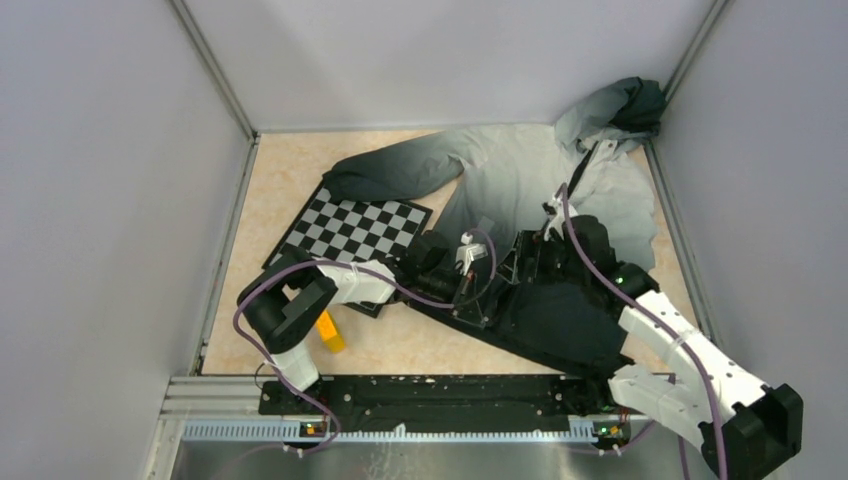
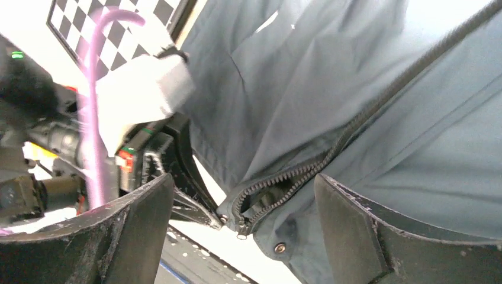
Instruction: Zip up the jacket
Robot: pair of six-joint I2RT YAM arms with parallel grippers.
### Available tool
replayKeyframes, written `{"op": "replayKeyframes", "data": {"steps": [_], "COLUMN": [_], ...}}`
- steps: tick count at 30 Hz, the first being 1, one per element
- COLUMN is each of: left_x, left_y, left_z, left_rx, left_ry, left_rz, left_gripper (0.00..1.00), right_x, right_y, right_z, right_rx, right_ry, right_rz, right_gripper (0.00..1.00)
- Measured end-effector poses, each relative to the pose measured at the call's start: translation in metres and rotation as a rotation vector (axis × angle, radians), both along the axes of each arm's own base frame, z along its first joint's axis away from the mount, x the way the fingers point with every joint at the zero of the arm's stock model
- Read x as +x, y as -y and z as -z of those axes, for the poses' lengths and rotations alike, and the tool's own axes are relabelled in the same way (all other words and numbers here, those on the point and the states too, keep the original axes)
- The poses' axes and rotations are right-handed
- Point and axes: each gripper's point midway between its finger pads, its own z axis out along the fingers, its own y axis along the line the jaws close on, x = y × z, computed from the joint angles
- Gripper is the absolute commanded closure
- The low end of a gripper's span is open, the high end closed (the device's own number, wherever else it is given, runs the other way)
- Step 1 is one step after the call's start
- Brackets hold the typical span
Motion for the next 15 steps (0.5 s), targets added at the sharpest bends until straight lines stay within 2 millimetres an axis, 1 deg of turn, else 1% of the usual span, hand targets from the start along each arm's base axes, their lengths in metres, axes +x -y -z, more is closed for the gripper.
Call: {"op": "replayKeyframes", "data": {"steps": [4,6,7,8,9,10,12,14,15], "left_x": [-0.005,-0.005,-0.005,-0.005,-0.004,-0.004,-0.002,-0.002,-0.002], "left_y": [-0.002,-0.003,-0.004,-0.004,-0.005,-0.005,-0.005,-0.005,-0.006], "left_z": [0.0,-0.002,-0.002,-0.003,-0.004,-0.005,-0.007,-0.008,-0.008], "left_rx": [-0.016,-0.025,-0.027,-0.032,-0.036,-0.041,-0.052,-0.061,-0.065], "left_ry": [-0.023,-0.022,-0.023,-0.024,-0.025,-0.028,-0.03,-0.031,-0.033], "left_rz": [0.039,0.049,0.051,0.054,0.055,0.056,0.055,0.055,0.055], "left_gripper": [1.0,1.0,1.0,1.0,1.0,1.0,1.0,1.0,1.0], "right_x": [0.01,0.016,0.018,0.019,0.019,0.015,0.001,-0.018,-0.026], "right_y": [0.003,0.004,0.005,0.005,0.005,0.007,0.009,0.012,0.015], "right_z": [-0.037,-0.058,-0.07,-0.077,-0.082,-0.082,-0.074,-0.057,-0.048], "right_rx": [-0.114,-0.168,-0.204,-0.229,-0.267,-0.31,-0.396,-0.48,-0.513], "right_ry": [0.115,0.197,0.258,0.307,0.369,0.419,0.517,0.619,0.661], "right_rz": [-0.111,-0.174,-0.216,-0.25,-0.301,-0.361,-0.515,-0.688,-0.756], "right_gripper": [0.12,0.12,0.15,0.16,0.14,0.13,0.12,0.12,0.13]}}
